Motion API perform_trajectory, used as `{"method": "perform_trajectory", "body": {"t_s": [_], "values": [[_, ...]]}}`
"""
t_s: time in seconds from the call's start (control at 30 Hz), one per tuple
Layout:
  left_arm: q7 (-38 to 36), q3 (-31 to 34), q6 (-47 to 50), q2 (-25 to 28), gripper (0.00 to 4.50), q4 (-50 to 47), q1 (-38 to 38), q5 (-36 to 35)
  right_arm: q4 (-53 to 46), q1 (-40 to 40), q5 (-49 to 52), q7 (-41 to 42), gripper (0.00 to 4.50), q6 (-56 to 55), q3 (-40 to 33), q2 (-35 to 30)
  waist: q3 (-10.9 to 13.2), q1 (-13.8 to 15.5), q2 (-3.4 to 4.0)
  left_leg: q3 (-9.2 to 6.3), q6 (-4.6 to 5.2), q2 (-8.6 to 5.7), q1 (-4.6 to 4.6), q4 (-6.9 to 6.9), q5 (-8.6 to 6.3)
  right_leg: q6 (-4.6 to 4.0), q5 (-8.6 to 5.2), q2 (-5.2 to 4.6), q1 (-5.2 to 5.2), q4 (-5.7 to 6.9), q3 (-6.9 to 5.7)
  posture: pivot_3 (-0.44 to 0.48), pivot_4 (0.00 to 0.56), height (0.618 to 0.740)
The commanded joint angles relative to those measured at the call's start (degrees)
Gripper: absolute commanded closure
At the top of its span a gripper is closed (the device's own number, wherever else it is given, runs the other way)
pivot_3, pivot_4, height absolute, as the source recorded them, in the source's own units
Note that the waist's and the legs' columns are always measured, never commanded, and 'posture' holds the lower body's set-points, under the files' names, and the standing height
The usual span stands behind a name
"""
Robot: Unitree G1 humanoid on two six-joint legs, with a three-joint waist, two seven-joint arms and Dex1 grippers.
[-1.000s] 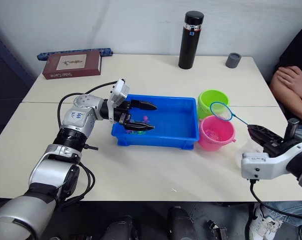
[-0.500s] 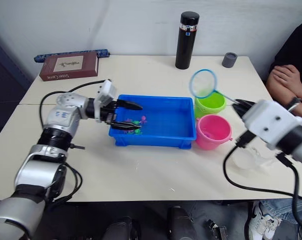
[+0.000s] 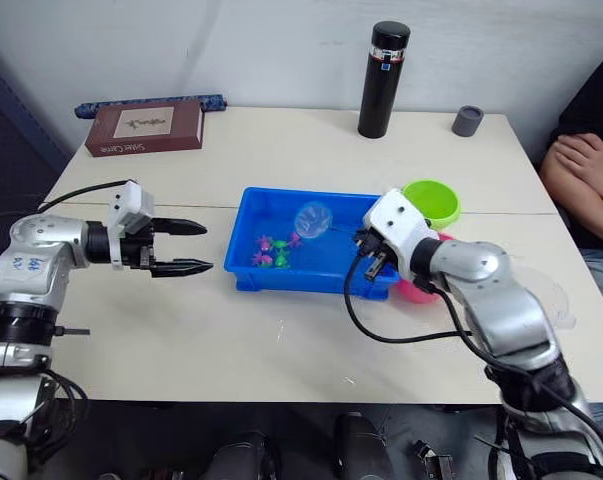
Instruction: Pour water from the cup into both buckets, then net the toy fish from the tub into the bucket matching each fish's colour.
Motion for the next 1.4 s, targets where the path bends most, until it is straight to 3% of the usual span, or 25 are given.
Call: {"method": "perform_trajectory", "body": {"t_s": [0.03, 0.37, 0.63, 0.87, 1.03, 1.4], "values": [[2.20, 2.37, 2.76, 1.01, 0.04, -6.13, 0.73, -2.32, 2.91, -1.76, -2.78, -1.32, 4.50, -4.47, 0.38, 0.40, 0.00, -0.01, 0.00, 0.00, 0.00, 0.00, -0.01, 0.00, 0.00, 0.00, 0.00, -0.02, 0.00, 0.00, -0.02, 0.000, 0.150, 0.740], [3.75, 2.24, 4.94, 0.71, 0.04, -7.32, 0.46, -3.81, 12.12, -3.03, -7.67, -1.12, 4.50, -10.36, 6.34, 3.67, 0.00, -0.25, 0.00, -0.02, -0.02, 0.04, 0.00, -0.01, 0.01, 0.00, 0.00, 0.05, 0.00, 0.03, -0.04, 0.000, 0.150, 0.740], [4.44, 1.99, 3.95, -0.09, 0.04, -7.18, 0.32, -3.78, 14.75, -3.83, -8.61, -1.17, 4.50, -10.96, 7.09, 8.38, 0.00, -0.18, 0.00, -0.03, -0.02, 0.04, 0.00, 0.00, 0.01, 0.00, 0.00, 0.00, 0.00, 0.02, -0.05, 0.000, 0.150, 0.740], [4.42, 2.12, 4.25, -1.08, 0.04, -7.25, 0.30, -4.56, 7.70, -2.49, -1.90, -1.07, 4.50, 0.13, -0.29, 11.37, 0.00, -0.12, 0.01, -0.06, -0.02, 0.04, -0.02, 0.00, 0.01, 0.00, 0.00, -0.02, 0.00, 0.02, -0.07, 0.000, 0.150, 0.740], [2.90, 0.99, 4.78, -3.31, 0.04, -5.36, -1.92, -5.97, -2.30, -0.33, 6.22, -2.07, 4.50, 14.30, -9.31, 12.50, 0.00, 0.07, 0.00, -0.12, -0.02, 0.03, -0.06, 0.00, 0.01, 0.00, 0.00, -0.04, 0.01, 0.00, -0.13, 0.000, 0.150, 0.740], [-0.87, -4.01, 3.88, -14.08, 0.04, 0.62, -11.67, -6.87, -25.28, 11.28, 15.36, -3.60, 4.50, 28.79, -28.25, 6.20, 0.00, 0.30, 0.00, -0.21, -0.01, -0.09, -0.18, -0.03, 0.01, 0.03, 0.01, 0.25, 0.02, -0.14, -0.22, 0.000, 0.150, 0.740]]}}
